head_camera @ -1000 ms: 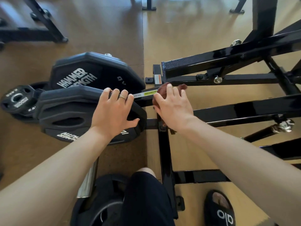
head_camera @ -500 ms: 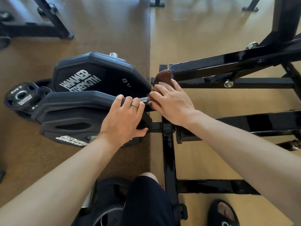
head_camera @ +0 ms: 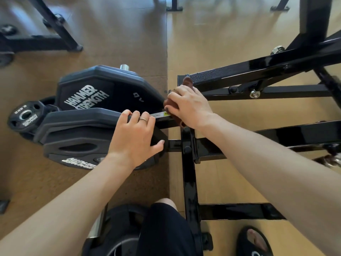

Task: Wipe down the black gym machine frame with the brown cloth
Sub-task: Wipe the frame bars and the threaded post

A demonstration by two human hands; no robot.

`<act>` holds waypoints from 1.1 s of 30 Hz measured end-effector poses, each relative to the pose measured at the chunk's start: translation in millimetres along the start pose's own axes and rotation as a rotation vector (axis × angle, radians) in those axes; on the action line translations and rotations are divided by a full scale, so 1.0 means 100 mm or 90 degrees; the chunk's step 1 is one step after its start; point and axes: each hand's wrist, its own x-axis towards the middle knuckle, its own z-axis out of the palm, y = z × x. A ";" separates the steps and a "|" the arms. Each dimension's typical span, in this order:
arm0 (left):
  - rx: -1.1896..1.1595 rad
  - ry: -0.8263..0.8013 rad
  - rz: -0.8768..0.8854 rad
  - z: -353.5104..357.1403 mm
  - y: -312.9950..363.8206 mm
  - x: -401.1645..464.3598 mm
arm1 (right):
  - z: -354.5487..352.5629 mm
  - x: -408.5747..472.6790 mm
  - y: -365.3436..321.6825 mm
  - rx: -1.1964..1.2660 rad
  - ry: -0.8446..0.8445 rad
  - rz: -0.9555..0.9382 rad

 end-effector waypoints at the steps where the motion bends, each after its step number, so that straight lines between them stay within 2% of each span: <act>1: -0.036 0.015 -0.024 -0.03 0.03 0.03 | 0.02 -0.09 -0.03 0.000 0.010 -0.003; 5: -0.178 0.041 -0.105 -0.10 0.05 0.39 | 0.05 -0.36 0.01 0.009 0.005 -0.013; 8: -0.234 0.002 -0.084 -0.02 0.09 0.83 | 0.04 -0.22 0.14 0.009 0.011 0.000; 9: -0.286 -0.013 -0.094 0.01 0.12 0.97 | 0.04 -0.13 0.19 0.005 0.016 0.007; 13: -0.647 -0.091 -0.232 0.10 0.33 1.33 | 0.01 0.28 0.45 -0.025 0.002 0.042; 14: -0.684 -0.094 -0.260 0.14 0.40 1.37 | 0.00 0.37 0.50 -0.027 -0.006 0.045; 17: -0.595 -0.055 -0.292 0.25 0.53 1.42 | 0.01 0.52 0.56 -0.006 -0.002 0.056; 22: -0.612 -0.043 -0.300 0.30 0.54 1.46 | 0.06 0.62 0.46 -0.039 0.032 0.107; 26: -0.615 -0.019 -0.299 0.34 0.56 1.45 | 0.02 0.77 0.44 -0.081 0.016 0.112; 31: -0.617 -0.008 -0.318 0.34 0.57 1.48 | -0.10 0.92 0.52 -0.010 0.058 0.220; 33: -0.616 -0.009 -0.311 0.34 0.57 1.48 | -0.09 0.86 0.52 -0.019 0.077 0.210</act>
